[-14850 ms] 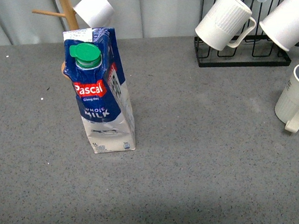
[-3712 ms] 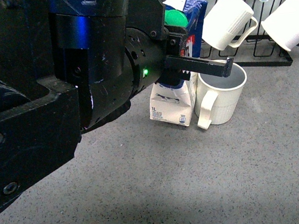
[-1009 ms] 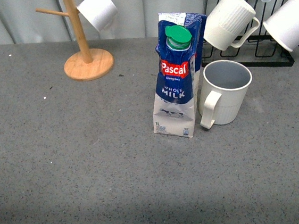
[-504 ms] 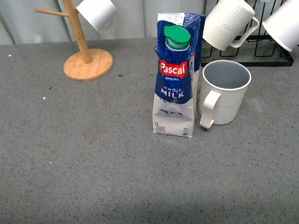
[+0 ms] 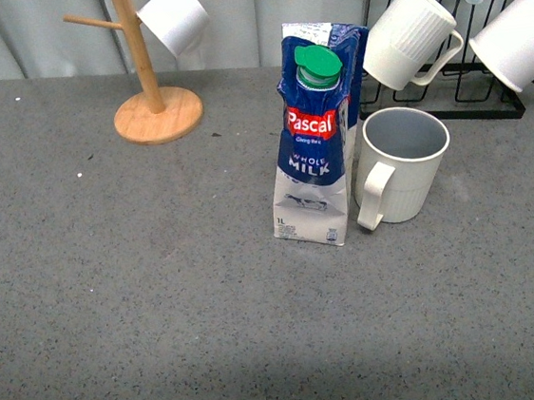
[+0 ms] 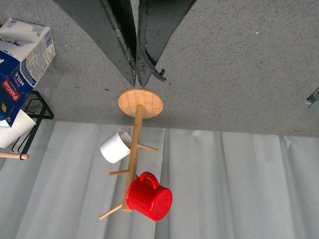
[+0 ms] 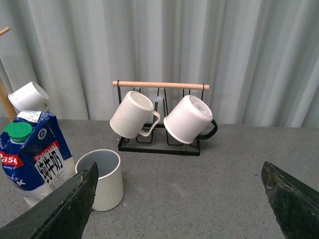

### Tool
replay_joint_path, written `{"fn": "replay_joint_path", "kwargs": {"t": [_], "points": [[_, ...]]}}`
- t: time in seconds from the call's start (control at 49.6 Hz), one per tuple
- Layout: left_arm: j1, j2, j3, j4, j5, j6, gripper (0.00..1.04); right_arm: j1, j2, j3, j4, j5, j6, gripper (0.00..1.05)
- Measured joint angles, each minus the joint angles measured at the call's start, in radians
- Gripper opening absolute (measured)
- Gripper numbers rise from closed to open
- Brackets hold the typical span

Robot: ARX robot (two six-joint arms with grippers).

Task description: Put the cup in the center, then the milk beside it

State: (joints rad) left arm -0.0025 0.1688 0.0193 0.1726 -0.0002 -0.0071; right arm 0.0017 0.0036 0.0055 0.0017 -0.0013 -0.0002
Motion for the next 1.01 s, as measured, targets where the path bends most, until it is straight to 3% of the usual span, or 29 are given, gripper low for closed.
{"fn": "replay_joint_path", "kwargs": {"t": [0.101, 0.262, 0.464, 0.625, 0.706, 1.009], "points": [[0.000, -0.117, 0.000, -0.151, 0.000, 0.000, 0.04, 0.000, 0.000, 0.000, 0.000, 0.000, 0.000, 0.96], [0.000, -0.163, 0.000, -0.171, 0.000, 0.000, 0.06, 0.000, 0.000, 0.000, 0.000, 0.000, 0.000, 0.96], [0.000, -0.164, 0.000, -0.171, 0.000, 0.000, 0.48, 0.000, 0.000, 0.000, 0.000, 0.000, 0.000, 0.96], [0.000, -0.164, 0.000, -0.171, 0.000, 0.000, 0.88, 0.000, 0.000, 0.000, 0.000, 0.000, 0.000, 0.96], [0.000, -0.164, 0.000, -0.171, 0.000, 0.001, 1.00, 0.000, 0.000, 0.000, 0.000, 0.000, 0.000, 0.96], [0.000, -0.164, 0.000, -0.171, 0.000, 0.002, 0.98, 0.000, 0.000, 0.000, 0.000, 0.000, 0.000, 0.96]]}}
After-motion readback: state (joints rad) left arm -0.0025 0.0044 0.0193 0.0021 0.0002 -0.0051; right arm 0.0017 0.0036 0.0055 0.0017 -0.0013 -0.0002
